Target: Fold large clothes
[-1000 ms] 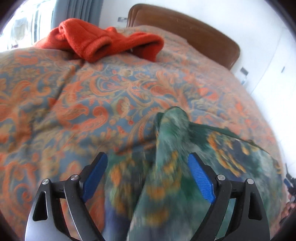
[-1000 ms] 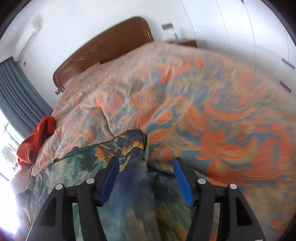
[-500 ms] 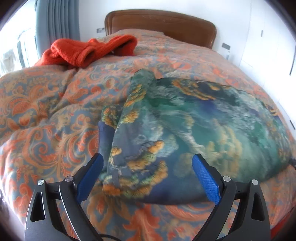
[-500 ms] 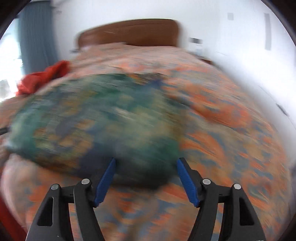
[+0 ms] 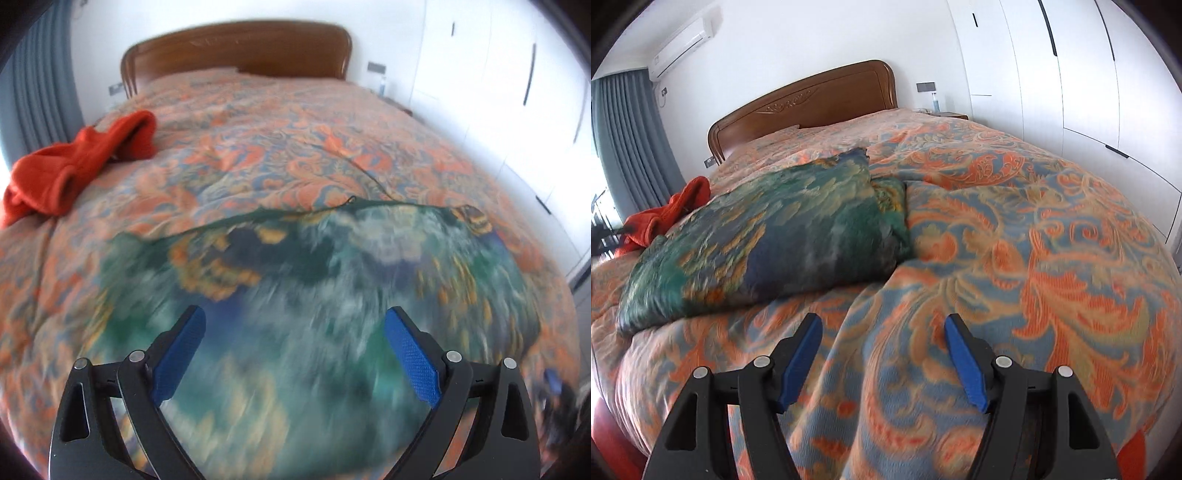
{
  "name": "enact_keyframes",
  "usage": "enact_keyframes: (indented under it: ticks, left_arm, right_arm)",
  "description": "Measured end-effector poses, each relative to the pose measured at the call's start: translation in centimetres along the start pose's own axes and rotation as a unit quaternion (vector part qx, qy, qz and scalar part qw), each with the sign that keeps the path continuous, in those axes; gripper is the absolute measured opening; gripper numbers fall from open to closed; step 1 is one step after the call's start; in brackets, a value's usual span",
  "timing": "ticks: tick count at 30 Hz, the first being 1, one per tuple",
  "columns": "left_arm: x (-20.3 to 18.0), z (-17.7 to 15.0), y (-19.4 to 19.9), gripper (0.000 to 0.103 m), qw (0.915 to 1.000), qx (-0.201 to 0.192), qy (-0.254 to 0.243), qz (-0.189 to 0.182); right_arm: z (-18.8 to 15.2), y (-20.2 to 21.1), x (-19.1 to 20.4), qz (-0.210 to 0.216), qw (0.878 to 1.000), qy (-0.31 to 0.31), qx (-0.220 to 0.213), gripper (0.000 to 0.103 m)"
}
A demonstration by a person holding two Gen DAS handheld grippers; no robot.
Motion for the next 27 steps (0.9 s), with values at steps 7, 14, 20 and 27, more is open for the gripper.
enact_keyframes:
  ticks: [7,14,20,27]
  left_arm:
    - [0.2,4.4,-6.8,0.098,0.9979,0.028,0.033,0.047]
    - [-1.4,-1.2,-8.0,0.098,0.9978,0.046,-0.024,0.041]
    - [-2.9,-7.0,-2.8,0.098,0.9962,0.008,-0.080,0.033]
    - [-4.2,-12.0,1.7,0.098,0.9958,-0.004,-0.091,0.015]
  right_arm:
    - [-0.6,0.1,-0.1,0.003,1.000,0.003,-0.002,0.070]
    - [-1.0,-0.2,-0.4,0.002,1.000,0.004,0.004,0.070]
    - [-1.1,-1.0,-0.6,0.001,1.000,-0.003,0.012,0.071]
    - [-1.1,-1.3,-0.5,-0.011,1.000,0.004,0.013,0.071]
Point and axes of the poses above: each gripper's, at about its wrist camera, not at the fingertips, and y roughly against the way its jaws point, x to its left, z to its top, the point moved 8 cm from there along -y, roughly the way its jaws point, and after that the axes turned 2 degrees about -z, right-handed, at the moved point
